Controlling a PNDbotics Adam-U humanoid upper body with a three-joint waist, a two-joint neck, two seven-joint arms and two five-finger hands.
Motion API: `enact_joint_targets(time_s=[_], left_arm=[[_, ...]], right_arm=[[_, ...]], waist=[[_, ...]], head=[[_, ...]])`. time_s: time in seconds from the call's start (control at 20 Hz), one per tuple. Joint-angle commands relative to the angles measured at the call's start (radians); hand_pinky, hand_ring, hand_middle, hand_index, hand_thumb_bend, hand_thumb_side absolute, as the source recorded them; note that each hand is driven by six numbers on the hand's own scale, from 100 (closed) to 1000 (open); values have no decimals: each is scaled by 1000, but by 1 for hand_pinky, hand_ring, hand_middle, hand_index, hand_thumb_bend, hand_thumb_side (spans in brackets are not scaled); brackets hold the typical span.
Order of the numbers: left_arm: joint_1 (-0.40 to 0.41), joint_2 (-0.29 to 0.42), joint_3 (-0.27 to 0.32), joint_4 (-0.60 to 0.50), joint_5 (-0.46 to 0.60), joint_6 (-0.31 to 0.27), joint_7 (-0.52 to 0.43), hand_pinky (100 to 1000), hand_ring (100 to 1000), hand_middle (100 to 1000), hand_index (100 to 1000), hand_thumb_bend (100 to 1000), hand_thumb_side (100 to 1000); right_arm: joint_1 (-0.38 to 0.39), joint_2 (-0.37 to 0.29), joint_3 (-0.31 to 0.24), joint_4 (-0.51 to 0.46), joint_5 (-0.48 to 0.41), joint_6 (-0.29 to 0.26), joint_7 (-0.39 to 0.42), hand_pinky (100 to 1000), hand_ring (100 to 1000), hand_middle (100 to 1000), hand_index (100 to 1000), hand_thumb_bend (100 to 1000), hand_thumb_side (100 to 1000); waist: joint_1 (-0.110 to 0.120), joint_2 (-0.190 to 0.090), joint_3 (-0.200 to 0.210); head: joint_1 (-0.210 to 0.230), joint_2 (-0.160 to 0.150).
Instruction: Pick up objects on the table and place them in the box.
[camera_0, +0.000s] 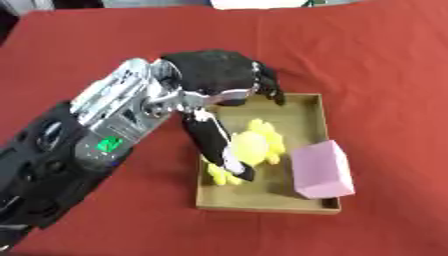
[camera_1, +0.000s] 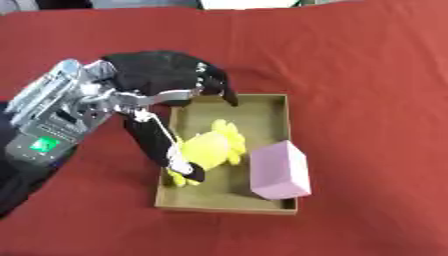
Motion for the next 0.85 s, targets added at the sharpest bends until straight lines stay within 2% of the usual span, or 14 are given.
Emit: enact_joint_targets(time_s=[0.05, 0.1, 0.2, 0.25, 0.4, 0.5, 0.85], left_arm=[[5, 43, 77, -71, 67, 42, 40, 760, 853, 743, 865, 492, 539], [15, 53, 101, -88, 88, 55, 56, 758, 853, 739, 863, 581, 502], [26, 66, 124, -111, 117, 73, 71, 758, 853, 739, 863, 581, 502], [40, 61, 174, -124, 136, 85, 119, 721, 836, 702, 803, 476, 510], [83, 63, 299, -135, 227, 86, 315, 708, 834, 697, 804, 466, 495], [113, 78, 356, -136, 273, 75, 441, 706, 833, 694, 809, 471, 500], [240, 130, 487, -137, 407, 15, 845, 713, 831, 701, 829, 496, 522]], right_arm=[[-7, -24, -17, -15, 3, -4, -8, 722, 654, 595, 821, 100, 954], [-7, -25, -19, -15, 2, -6, -11, 722, 654, 595, 822, 100, 945], [-7, -26, -20, -15, 1, -8, -14, 722, 654, 595, 822, 100, 945], [-5, -29, -21, -15, 1, -11, -15, 723, 656, 598, 824, 100, 944], [-1, -34, -25, -15, 2, -23, -20, 723, 657, 599, 824, 100, 939], [1, -37, -27, -15, 2, -31, -25, 724, 658, 600, 825, 100, 935], [18, -37, -43, -15, 3, -56, -47, 726, 662, 604, 827, 100, 926]], waist=[[-4, -26, 4], [-5, -26, 5], [-5, -26, 5], [-8, -26, 10], [-13, -25, 20], [-16, -24, 27], [-28, -19, 42]], head=[[-10, -7], [-13, -6], [-14, -6], [-20, -3], [-28, -2], [-32, -4], [-50, -16]])
